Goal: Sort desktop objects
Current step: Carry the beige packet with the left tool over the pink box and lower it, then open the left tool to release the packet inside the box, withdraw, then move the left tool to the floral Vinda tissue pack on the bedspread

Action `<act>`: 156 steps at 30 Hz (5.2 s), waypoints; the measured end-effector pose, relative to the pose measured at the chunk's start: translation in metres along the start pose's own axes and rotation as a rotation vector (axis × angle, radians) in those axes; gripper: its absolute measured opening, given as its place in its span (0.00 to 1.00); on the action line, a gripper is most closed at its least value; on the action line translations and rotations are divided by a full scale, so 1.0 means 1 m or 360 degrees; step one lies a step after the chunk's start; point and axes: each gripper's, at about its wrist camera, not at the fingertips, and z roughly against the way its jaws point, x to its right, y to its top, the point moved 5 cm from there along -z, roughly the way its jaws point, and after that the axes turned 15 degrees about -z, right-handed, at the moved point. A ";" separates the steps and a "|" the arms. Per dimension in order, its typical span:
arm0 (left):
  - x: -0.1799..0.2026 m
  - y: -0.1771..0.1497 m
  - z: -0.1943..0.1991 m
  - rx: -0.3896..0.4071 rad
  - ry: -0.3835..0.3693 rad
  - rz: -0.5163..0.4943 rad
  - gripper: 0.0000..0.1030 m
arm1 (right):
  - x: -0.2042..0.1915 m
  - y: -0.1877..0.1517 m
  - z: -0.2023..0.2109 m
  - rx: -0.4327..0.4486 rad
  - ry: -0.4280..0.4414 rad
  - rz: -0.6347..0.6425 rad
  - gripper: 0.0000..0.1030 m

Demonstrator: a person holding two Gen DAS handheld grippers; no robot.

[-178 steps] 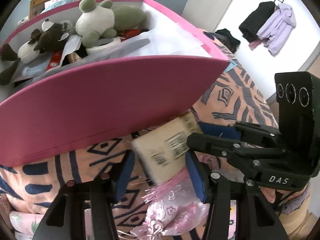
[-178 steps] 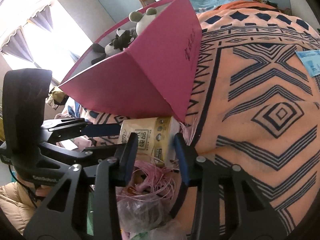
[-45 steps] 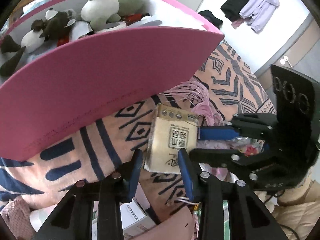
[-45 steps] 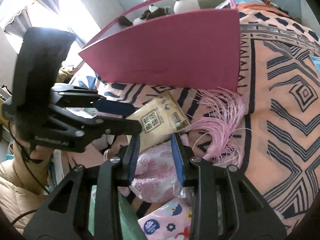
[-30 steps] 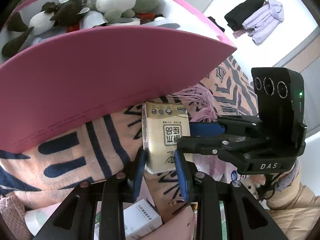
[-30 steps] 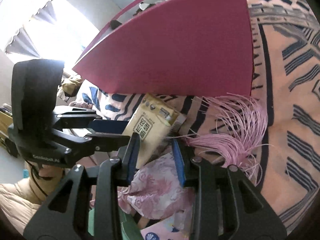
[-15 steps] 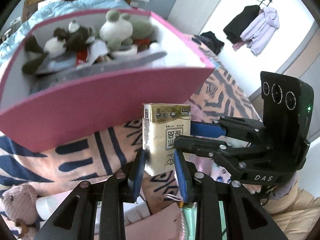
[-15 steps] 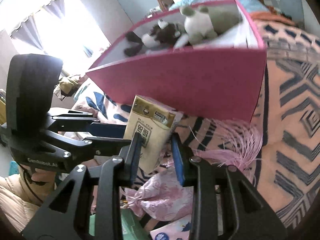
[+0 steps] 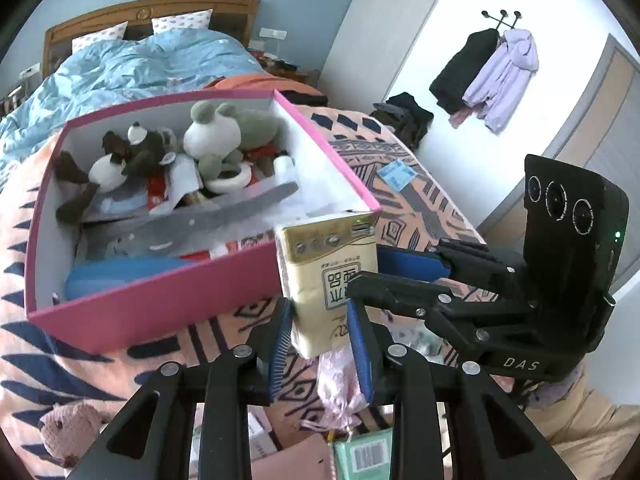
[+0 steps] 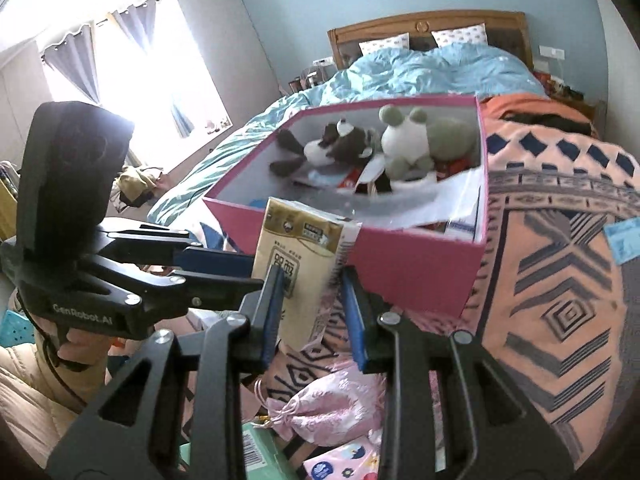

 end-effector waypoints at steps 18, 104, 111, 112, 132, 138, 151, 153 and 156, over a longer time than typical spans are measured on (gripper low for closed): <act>-0.004 0.034 -0.005 0.0034 0.0022 -0.0020 0.27 | 0.013 0.033 0.009 0.0046 0.0013 -0.0016 0.30; -0.038 0.072 -0.124 -0.0379 0.0164 0.0007 0.37 | 0.075 0.070 0.010 0.0156 -0.0199 -0.0046 0.42; -0.035 0.073 -0.124 -0.0339 0.0192 0.0012 0.42 | 0.084 0.067 0.015 0.0172 -0.0174 -0.0099 0.42; -0.036 0.072 -0.122 -0.0332 0.0171 0.0025 0.43 | 0.084 0.066 0.015 0.0167 -0.0169 -0.0102 0.42; 0.012 0.037 -0.018 0.0025 0.0172 -0.0075 0.58 | 0.042 0.016 0.058 0.0115 0.0037 -0.0077 0.54; 0.042 -0.007 -0.016 -0.0041 0.0064 -0.0145 0.58 | 0.034 -0.022 0.068 0.0034 0.0012 -0.0057 0.54; 0.107 -0.089 -0.056 -0.0329 -0.0190 -0.0214 0.58 | 0.054 -0.109 0.083 -0.0114 -0.0044 -0.0213 0.54; 0.111 -0.092 -0.059 -0.0348 -0.0189 -0.0218 0.58 | 0.058 -0.114 0.082 -0.0122 -0.0062 -0.0238 0.54; 0.117 -0.095 -0.060 -0.0364 -0.0173 -0.0240 0.58 | 0.062 -0.117 0.078 -0.0127 -0.0082 -0.0245 0.54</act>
